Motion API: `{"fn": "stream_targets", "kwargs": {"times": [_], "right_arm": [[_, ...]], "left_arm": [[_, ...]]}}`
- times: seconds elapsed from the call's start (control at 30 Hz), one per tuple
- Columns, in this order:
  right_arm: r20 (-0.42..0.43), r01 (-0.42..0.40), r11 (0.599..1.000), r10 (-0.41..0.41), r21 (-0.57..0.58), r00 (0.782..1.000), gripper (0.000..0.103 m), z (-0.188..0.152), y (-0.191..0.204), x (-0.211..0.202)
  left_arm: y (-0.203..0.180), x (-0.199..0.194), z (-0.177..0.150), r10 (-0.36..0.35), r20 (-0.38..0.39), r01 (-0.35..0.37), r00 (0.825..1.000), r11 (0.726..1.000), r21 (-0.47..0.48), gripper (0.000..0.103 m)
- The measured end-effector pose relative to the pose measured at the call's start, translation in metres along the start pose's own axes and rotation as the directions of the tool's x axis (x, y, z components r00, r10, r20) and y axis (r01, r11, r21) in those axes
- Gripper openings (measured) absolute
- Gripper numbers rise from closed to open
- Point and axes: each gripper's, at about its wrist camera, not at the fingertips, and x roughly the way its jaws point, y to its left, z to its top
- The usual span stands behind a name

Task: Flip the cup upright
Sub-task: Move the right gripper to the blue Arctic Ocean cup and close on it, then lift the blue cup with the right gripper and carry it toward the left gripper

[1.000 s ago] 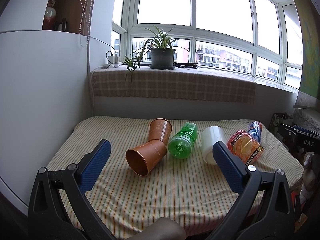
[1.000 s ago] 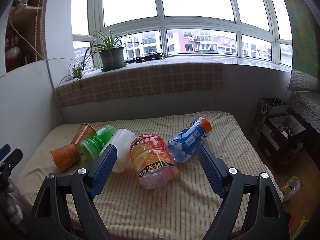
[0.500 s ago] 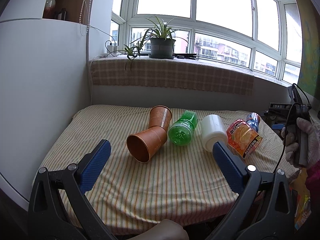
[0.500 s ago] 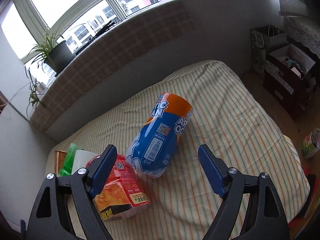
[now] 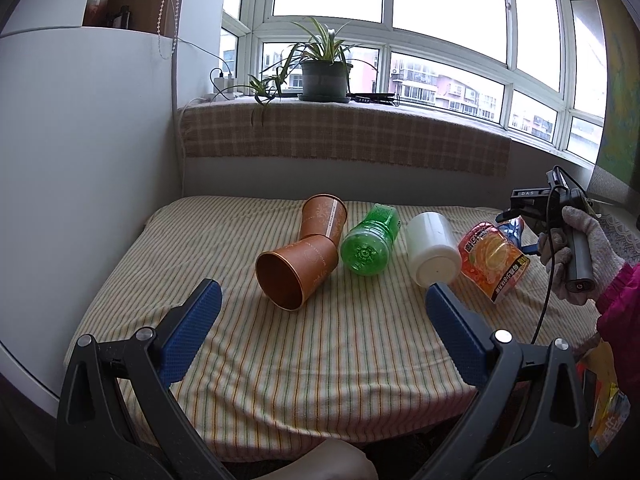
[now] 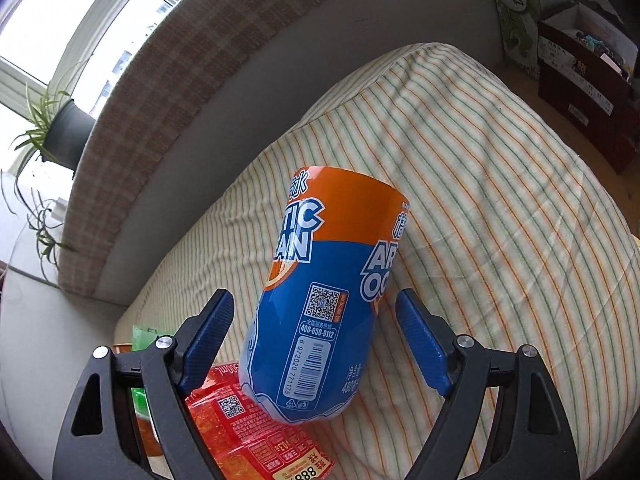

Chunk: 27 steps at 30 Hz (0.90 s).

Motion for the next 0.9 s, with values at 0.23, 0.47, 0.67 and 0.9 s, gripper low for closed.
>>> {"fn": "stream_targets", "kwargs": {"times": [0.23, 0.47, 0.67, 0.9], "right_arm": [[-0.063, -0.024, 0.997, 0.028, 0.071, 0.998, 0.076, 0.002, -0.008, 0.012], [-0.081, -0.06, 0.993, 0.068, 0.098, 0.994, 0.064, 0.006, -0.015, 0.01], [-0.063, -0.079, 0.993, 0.085, 0.093, 0.994, 0.063, 0.017, -0.029, 0.0], [0.01, -0.074, 0.997, 0.073, 0.029, 0.997, 0.062, 0.022, -0.026, -0.027]], "left_arm": [[0.001, 0.003, 0.001, 0.003, -0.002, -0.003, 1.0, 1.0, 0.003, 0.103], [0.001, 0.004, 0.002, 0.005, 0.003, -0.005, 1.0, 1.0, 0.0, 0.103], [0.002, 0.004, 0.004, 0.007, 0.006, -0.007, 1.0, 1.0, 0.002, 0.103], [0.005, 0.004, 0.005, 0.016, 0.002, -0.016, 1.0, 1.0, 0.002, 0.103]]}}
